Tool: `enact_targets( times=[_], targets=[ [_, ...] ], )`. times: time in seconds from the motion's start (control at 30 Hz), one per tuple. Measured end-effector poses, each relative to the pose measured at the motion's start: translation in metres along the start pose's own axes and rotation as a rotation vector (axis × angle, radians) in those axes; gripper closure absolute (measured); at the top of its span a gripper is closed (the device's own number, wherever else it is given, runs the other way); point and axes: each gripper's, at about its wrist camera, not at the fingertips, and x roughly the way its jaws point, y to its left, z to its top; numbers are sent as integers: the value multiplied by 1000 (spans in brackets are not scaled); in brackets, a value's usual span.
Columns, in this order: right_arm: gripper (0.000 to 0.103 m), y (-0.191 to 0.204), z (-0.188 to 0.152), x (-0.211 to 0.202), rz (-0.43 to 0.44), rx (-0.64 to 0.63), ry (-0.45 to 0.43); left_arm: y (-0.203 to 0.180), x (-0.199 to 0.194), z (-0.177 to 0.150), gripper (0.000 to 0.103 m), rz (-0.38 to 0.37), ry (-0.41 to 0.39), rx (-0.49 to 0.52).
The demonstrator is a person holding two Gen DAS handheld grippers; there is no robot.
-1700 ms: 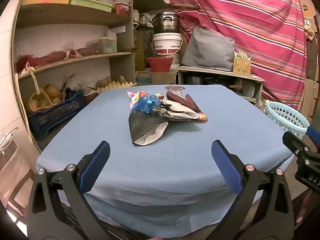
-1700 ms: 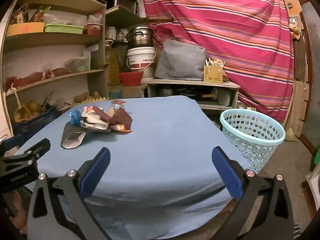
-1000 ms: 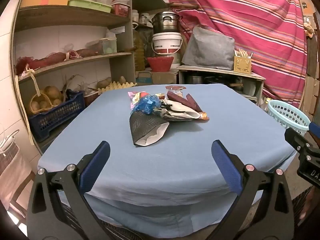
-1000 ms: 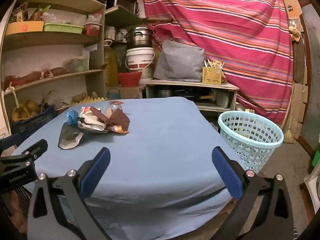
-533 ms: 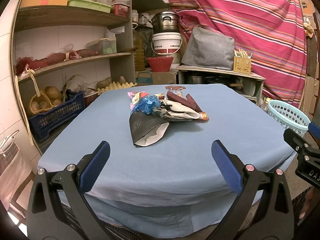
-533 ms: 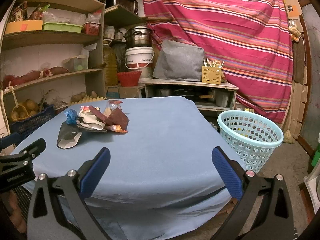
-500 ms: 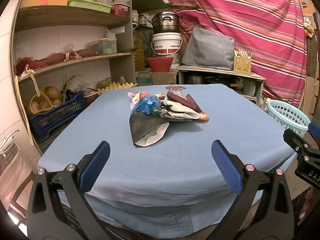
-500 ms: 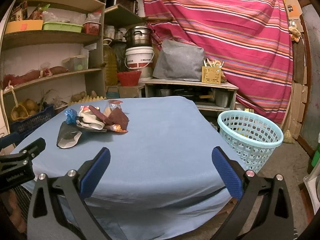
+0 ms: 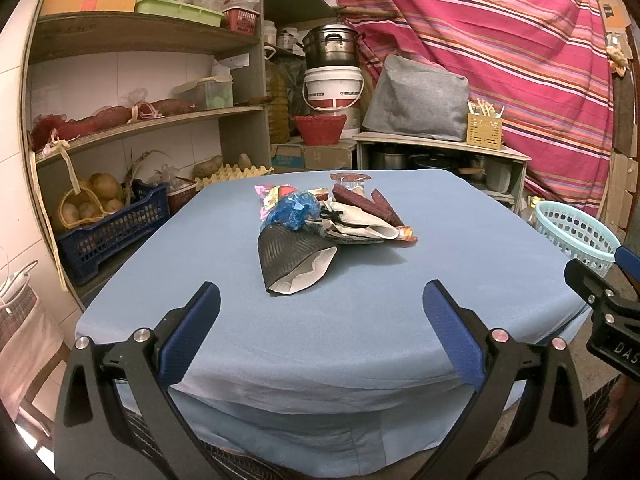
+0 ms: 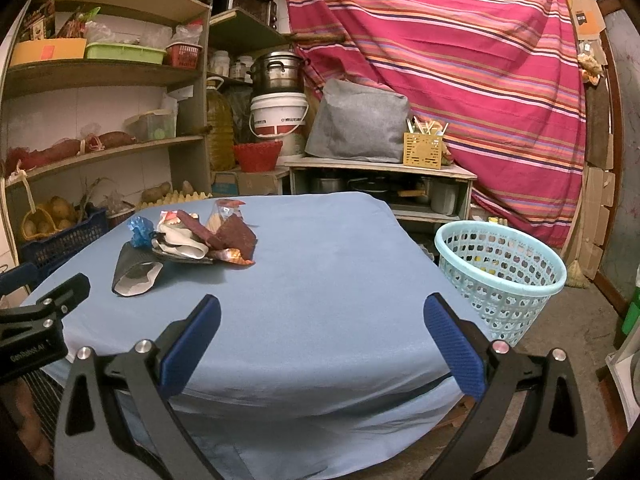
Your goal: Collect trash
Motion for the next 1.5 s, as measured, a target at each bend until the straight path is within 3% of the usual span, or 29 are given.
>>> enact_targets(
  times=[1.5],
  targets=[
    [4, -2, 2, 3, -9, -4, 3, -3, -1, 11, 5, 3, -11, 13]
  ],
)
